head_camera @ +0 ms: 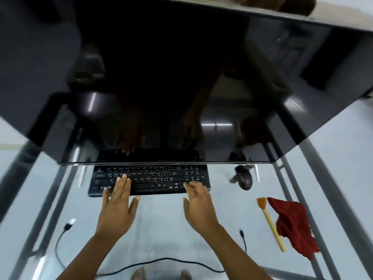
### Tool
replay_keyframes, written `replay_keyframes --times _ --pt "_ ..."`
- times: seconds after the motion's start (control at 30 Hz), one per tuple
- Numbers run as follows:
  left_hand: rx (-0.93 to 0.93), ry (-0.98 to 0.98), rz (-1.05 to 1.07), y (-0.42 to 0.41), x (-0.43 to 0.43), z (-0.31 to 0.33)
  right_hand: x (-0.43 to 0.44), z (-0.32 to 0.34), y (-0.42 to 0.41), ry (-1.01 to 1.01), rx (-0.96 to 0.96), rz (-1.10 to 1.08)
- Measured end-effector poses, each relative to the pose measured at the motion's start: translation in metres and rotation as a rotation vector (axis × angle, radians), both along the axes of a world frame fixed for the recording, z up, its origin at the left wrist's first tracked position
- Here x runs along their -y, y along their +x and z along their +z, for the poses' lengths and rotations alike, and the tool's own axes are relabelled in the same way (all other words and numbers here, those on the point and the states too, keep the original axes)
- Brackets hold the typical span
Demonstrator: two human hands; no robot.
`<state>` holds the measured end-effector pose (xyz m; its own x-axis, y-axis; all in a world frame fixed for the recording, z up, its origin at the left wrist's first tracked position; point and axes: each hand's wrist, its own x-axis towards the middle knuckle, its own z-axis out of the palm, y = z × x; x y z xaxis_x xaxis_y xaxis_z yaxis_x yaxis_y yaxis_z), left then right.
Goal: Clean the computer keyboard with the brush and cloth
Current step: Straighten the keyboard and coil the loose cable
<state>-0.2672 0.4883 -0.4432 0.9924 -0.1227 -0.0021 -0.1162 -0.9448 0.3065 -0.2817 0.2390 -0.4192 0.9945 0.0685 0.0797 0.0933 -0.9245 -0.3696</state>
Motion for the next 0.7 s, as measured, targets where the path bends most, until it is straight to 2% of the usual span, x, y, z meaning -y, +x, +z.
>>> replay_keyframes --times 0.23,0.4,0.53,0.6,0.7 --pt "-0.002 -0.015 0.234 -0.038 -0.068 0.004 -0.097 0.005 0.009 -0.008 -0.034 0.277" --pt "-0.018 0.061 0.424 -0.069 -0.104 0.005 -0.14 0.004 0.002 -0.017 -0.036 0.411" --pt "-0.099 0.1 0.424 -0.076 -0.123 -0.002 -0.16 0.003 -0.005 -0.015 -0.083 0.467" --pt "-0.157 0.031 0.425 -0.068 -0.131 0.001 -0.165 0.007 -0.005 -0.012 -0.109 0.482" --pt "-0.184 -0.183 0.439 -0.048 -0.132 0.026 -0.17 0.022 0.001 0.065 -0.134 0.474"
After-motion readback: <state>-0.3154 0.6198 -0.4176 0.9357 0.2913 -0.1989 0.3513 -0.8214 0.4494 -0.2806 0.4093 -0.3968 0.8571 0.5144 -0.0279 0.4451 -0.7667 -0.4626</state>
